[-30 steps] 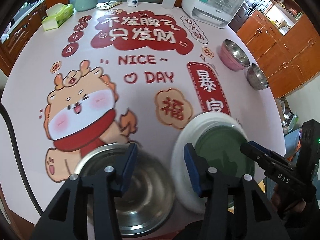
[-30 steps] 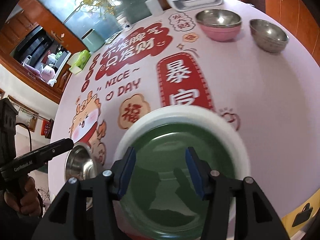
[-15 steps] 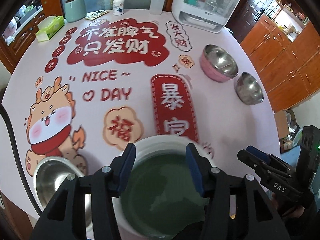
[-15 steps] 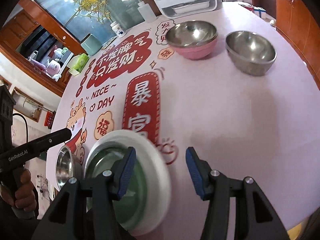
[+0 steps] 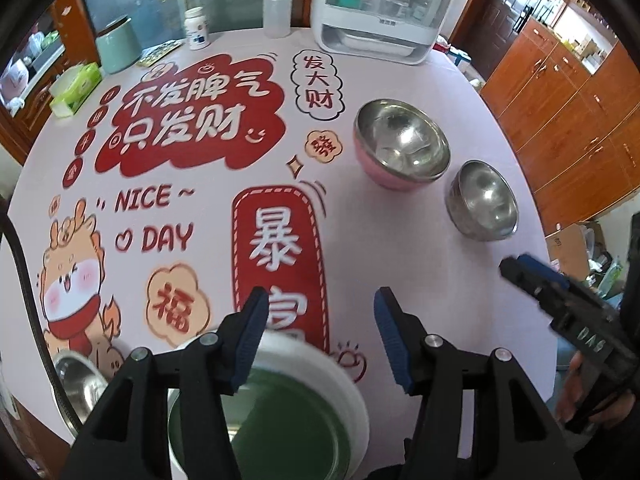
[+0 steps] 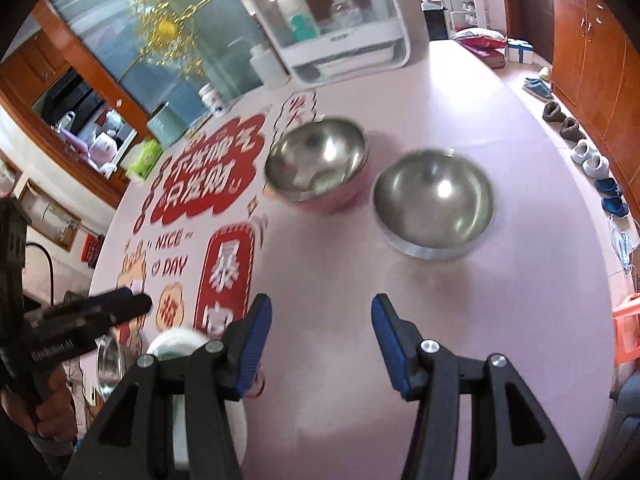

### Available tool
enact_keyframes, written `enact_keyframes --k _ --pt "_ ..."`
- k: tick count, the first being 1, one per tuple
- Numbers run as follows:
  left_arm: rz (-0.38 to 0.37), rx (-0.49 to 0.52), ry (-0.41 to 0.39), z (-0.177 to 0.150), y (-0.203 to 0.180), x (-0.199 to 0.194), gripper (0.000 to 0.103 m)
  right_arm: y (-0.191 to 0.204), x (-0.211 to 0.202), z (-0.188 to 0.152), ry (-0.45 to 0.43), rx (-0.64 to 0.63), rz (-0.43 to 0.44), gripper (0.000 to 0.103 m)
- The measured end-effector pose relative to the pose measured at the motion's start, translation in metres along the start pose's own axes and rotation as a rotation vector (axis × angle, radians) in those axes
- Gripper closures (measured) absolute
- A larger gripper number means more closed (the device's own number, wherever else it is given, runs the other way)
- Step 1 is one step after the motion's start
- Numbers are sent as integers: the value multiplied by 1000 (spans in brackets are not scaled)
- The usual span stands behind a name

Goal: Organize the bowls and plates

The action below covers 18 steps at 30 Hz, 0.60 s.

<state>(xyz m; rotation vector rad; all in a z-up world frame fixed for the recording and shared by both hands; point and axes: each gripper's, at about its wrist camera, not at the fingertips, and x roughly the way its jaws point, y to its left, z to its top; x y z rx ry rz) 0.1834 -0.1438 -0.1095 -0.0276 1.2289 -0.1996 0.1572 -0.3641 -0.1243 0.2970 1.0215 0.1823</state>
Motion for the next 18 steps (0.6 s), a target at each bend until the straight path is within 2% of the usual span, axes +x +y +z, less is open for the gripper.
enact_keyframes --k 9,18 --pt "41 -5 14 55 -28 28 48 -13 17 66 -37 -43 -21 51" --pt "17 -38 -17 97 -35 52 48 -20 47 112 -32 -80 -21 51"
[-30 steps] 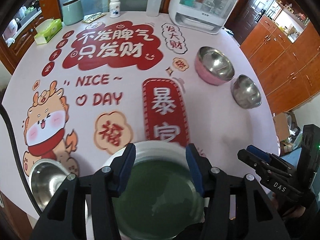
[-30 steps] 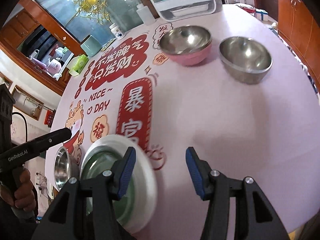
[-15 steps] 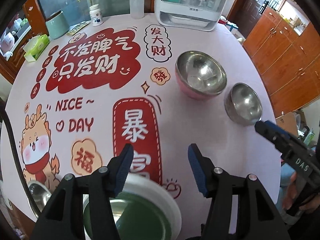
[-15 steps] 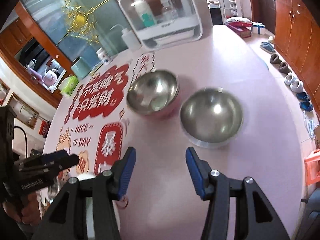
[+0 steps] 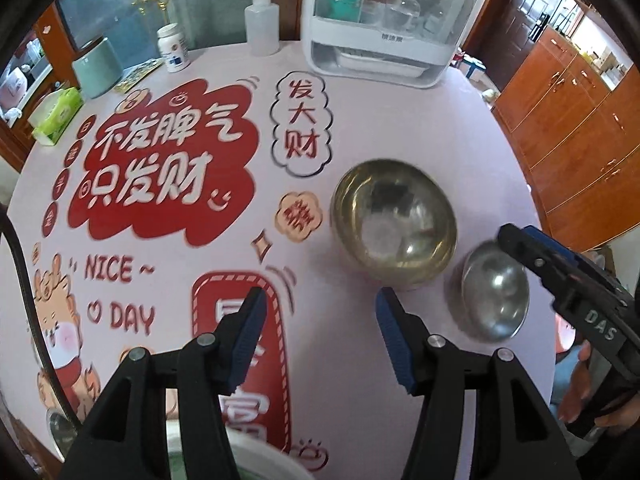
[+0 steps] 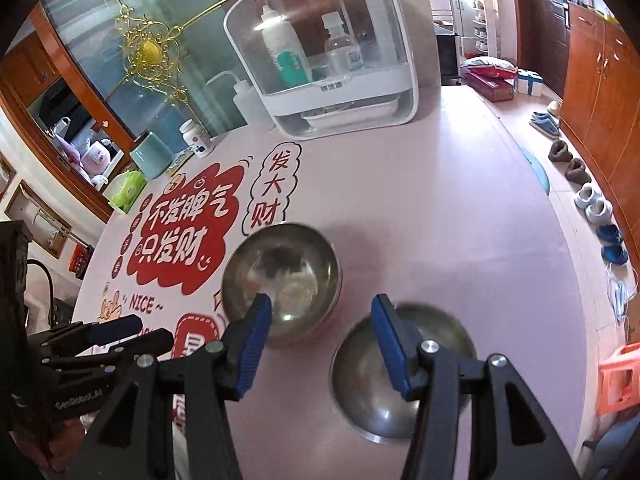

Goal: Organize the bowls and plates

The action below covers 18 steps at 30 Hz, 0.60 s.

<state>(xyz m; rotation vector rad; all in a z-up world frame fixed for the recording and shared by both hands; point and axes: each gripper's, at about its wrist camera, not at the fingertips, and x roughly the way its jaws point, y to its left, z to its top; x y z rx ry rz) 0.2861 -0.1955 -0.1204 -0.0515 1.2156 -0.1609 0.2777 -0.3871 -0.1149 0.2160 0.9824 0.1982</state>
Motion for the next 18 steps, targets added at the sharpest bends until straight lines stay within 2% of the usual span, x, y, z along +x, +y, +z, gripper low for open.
enact_keyframes --k 9,18 --pt "-23 -48 -7 17 -5 31 48 -1 47 5 96 -35 13 51" --pt "-64 -85 54 19 -4 73 49 -1 77 2 155 -62 14 51"
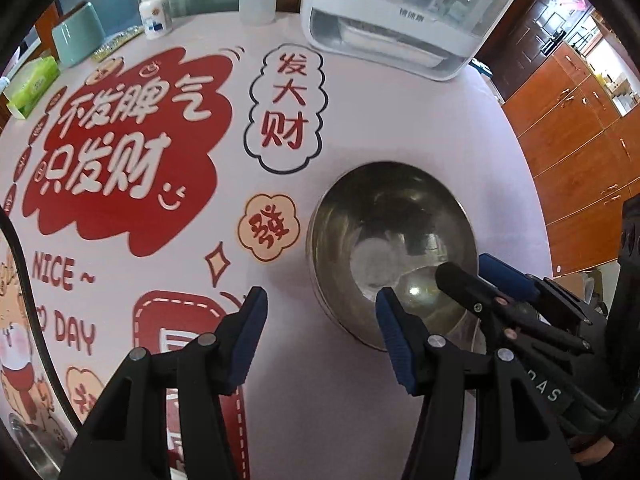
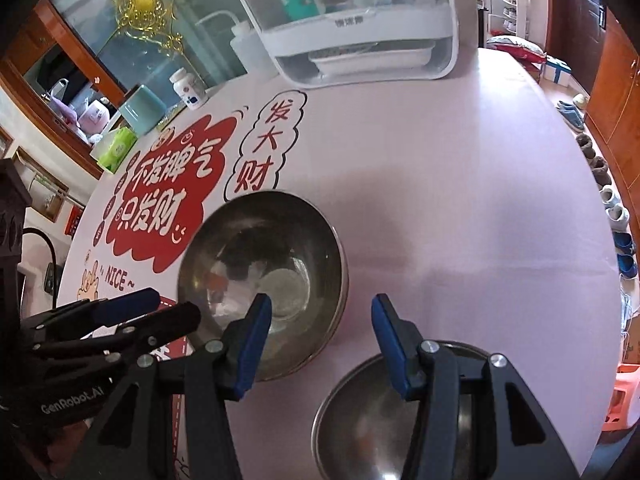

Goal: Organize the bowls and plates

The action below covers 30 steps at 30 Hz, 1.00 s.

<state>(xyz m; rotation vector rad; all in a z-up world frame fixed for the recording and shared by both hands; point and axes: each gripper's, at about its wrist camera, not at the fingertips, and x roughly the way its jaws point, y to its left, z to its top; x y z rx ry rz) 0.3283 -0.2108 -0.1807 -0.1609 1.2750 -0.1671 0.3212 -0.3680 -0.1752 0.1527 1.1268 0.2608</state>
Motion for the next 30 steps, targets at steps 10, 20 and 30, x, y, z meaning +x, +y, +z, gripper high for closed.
enact_keyframes --k 10,20,30 --pt "-35 -64 37 -1 11 31 63 6 16 2 2 -46 4 52" --pt "-65 -31 24 -3 2 32 80 1 21 1 -7 -15 -6 81" --pt "-54 -24 33 -8 3 32 84 -1 14 -1 -18 -1 11 87"
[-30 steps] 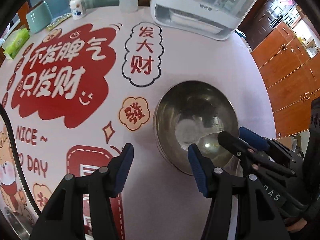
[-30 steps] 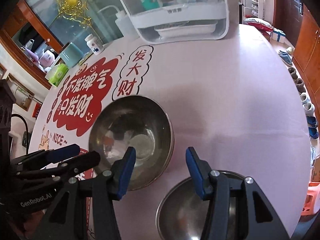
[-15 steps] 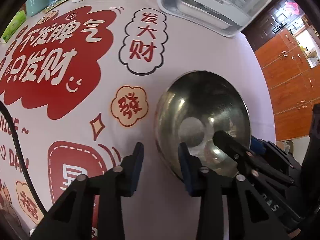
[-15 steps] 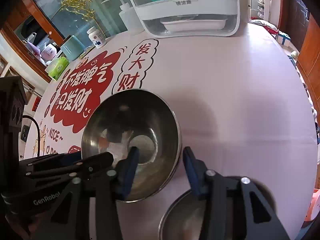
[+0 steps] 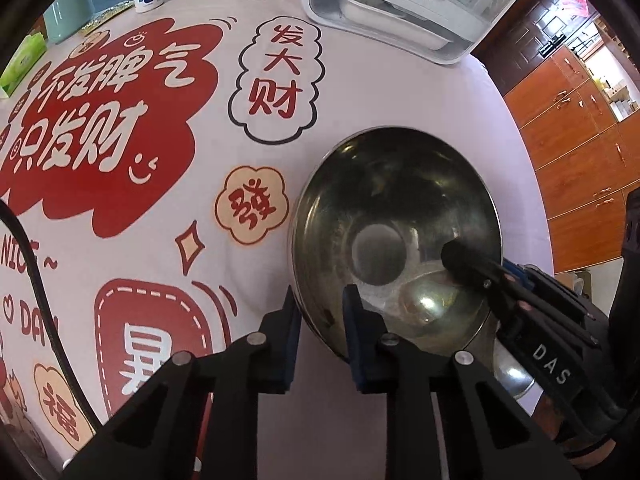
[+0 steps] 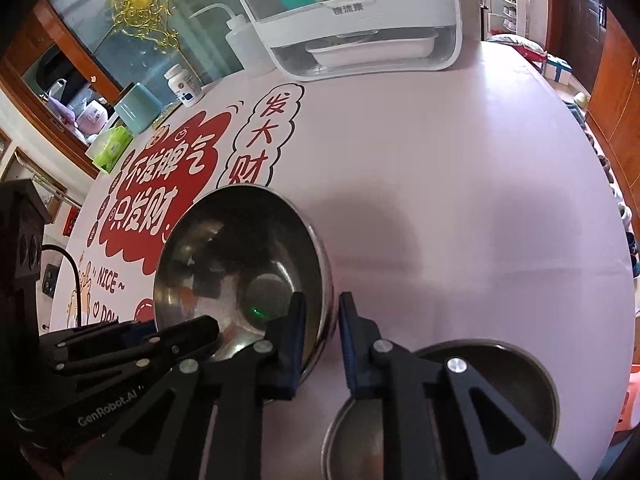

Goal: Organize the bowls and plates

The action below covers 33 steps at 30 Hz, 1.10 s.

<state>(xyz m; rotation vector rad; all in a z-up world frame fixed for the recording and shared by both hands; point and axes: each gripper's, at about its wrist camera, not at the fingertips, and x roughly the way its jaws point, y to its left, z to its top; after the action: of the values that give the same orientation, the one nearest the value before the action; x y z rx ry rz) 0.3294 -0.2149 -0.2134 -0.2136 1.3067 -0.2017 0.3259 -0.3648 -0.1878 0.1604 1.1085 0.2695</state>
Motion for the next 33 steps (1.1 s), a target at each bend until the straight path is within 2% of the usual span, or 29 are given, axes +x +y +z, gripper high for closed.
enact_keyframes --k 5,16,24,33 --pt "4 -2 -15 -8 -1 -11 84 6 -7 -2 -7 -18 -4 88" --pt "-13 17 -82 -27 -6 -60 84 25 -50 -9 -65 -49 5 90" --pt "-9 20 -139 -49 9 -101 84 60 -80 -20 -111 -91 22 90" --pt "19 8 -214 -83 49 -154 84 118 -104 -39 -155 -139 43 90"
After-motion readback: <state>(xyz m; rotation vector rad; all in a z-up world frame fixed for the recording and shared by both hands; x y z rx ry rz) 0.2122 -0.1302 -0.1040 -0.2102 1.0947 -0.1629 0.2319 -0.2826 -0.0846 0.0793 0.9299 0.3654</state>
